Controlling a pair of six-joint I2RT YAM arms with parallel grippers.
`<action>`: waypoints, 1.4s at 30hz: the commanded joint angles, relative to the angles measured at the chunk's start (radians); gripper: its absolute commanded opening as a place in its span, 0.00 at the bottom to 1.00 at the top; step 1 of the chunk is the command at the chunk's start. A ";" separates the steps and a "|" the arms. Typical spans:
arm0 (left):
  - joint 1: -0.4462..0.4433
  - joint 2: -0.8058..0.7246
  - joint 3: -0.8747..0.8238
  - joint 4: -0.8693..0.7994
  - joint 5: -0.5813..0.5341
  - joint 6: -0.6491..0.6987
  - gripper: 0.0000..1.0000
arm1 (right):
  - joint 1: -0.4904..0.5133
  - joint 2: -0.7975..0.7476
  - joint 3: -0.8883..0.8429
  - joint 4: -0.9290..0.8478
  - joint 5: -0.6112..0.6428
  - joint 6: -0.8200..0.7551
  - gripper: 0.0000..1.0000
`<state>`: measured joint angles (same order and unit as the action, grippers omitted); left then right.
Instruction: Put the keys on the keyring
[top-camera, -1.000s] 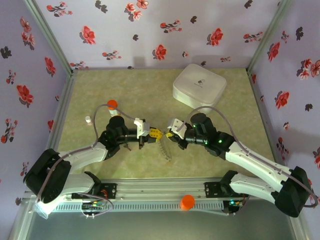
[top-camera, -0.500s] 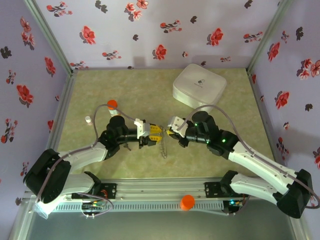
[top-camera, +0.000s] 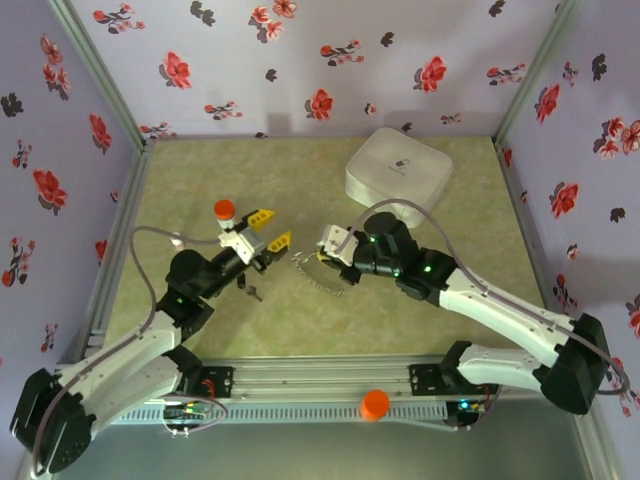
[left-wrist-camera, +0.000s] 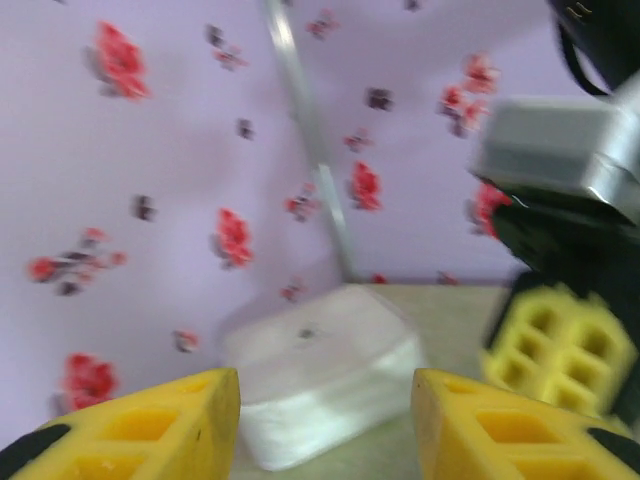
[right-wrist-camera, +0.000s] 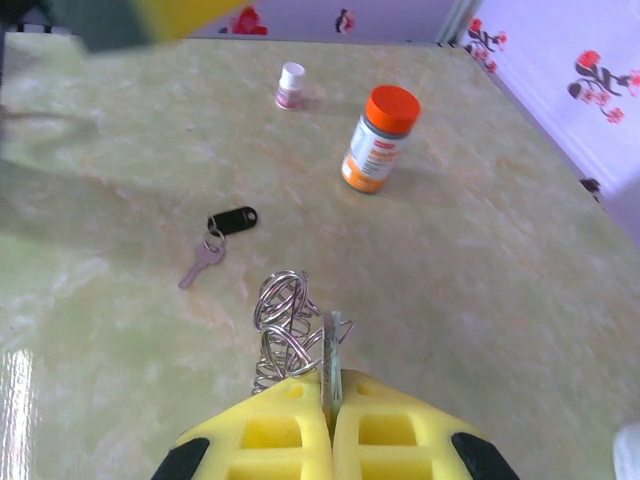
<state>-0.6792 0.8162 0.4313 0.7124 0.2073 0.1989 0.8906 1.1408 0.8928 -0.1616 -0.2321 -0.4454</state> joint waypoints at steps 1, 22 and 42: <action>0.009 -0.051 0.068 -0.115 -0.267 0.021 0.51 | 0.039 0.044 0.054 0.142 0.014 0.007 0.00; 0.068 0.028 0.144 -0.341 -0.524 -0.254 0.55 | -0.024 0.198 -0.015 -0.379 0.530 -0.082 0.00; 0.188 0.159 0.030 -0.129 -0.530 -0.282 0.56 | 0.043 0.291 -0.116 -0.749 0.811 -0.063 0.03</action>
<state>-0.5106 0.9760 0.4671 0.5159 -0.3218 -0.0559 0.9199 1.4151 0.7921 -0.8333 0.5362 -0.4911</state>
